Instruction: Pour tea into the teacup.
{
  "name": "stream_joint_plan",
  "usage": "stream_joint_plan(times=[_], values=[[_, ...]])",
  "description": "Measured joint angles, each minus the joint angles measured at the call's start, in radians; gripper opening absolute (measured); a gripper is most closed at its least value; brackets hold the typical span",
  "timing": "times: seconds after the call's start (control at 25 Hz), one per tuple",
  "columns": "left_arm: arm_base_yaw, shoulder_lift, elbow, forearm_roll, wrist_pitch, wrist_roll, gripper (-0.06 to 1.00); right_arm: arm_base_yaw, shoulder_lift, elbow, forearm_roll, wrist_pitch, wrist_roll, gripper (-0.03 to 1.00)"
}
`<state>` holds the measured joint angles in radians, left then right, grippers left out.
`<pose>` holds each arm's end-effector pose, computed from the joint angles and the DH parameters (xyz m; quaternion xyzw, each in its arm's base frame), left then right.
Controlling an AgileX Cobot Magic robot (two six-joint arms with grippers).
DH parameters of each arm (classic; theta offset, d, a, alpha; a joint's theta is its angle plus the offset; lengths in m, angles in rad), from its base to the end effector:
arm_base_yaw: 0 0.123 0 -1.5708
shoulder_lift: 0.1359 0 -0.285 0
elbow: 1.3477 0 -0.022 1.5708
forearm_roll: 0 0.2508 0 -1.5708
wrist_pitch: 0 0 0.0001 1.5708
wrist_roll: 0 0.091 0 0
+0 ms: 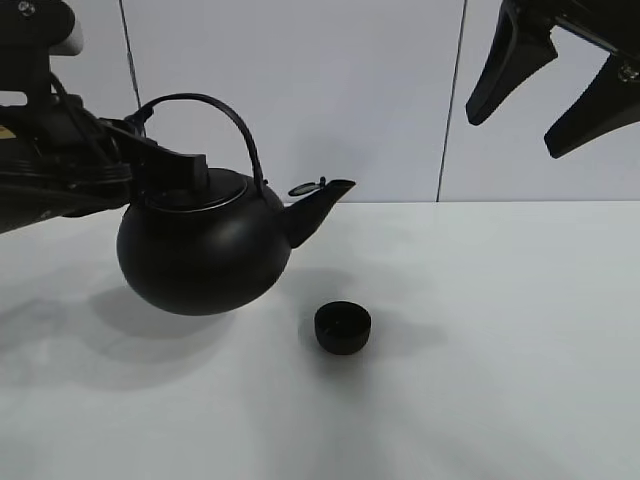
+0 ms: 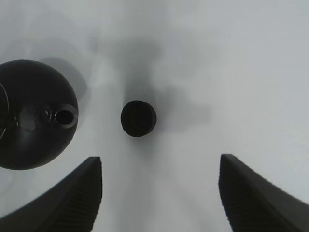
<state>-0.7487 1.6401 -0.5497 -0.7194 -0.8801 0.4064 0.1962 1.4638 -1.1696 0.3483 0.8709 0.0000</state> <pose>0.2418 -0.1616 0.1818 0.0916 0.7774 -0.0516 0.6202 0.2916 0.0822 0.3017 -0.0180 0.9580 0.1785 0.2239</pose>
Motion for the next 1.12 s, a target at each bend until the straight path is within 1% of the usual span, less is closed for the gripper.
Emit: stream_joint_plan(times=[0.08, 0.16, 0.28, 0.52, 0.64, 0.76, 0.88, 1.12], values=[[-0.012, 0.002, -0.016, -0.039, -0.011, 0.024, 0.11, 0.0, 0.0, 0.0, 0.0, 0.0, -0.008, 0.48], [-0.013, 0.016, -0.026, -0.044, -0.03, 0.026, 0.11, 0.0, 0.0, 0.0, 0.0, 0.0, -0.01, 0.48], [-0.013, 0.046, -0.029, -0.023, -0.036, 0.025, 0.11, 0.0, 0.0, 0.0, 0.0, -0.002, -0.013, 0.48], [-0.013, 0.069, -0.029, 0.064, -0.038, 0.013, 0.11, 0.0, 0.0, 0.0, 0.0, -0.002, -0.023, 0.48], [-0.013, 0.069, -0.03, 0.094, -0.041, 0.037, 0.11, 0.0, 0.0, 0.0, 0.0, -0.002, -0.025, 0.48], [-0.013, 0.069, -0.03, 0.096, -0.039, 0.05, 0.11, 0.0, 0.0, 0.0, 0.0, -0.002, -0.027, 0.48], [-0.013, 0.069, -0.03, 0.096, -0.043, 0.085, 0.11, 0.0, 0.0, 0.0, 0.0, -0.002, -0.027, 0.48], [0.001, 0.069, 0.001, 0.103, -0.048, 0.092, 0.11, 0.0, 0.0, 0.0, 0.0, -0.002, -0.027, 0.48]])
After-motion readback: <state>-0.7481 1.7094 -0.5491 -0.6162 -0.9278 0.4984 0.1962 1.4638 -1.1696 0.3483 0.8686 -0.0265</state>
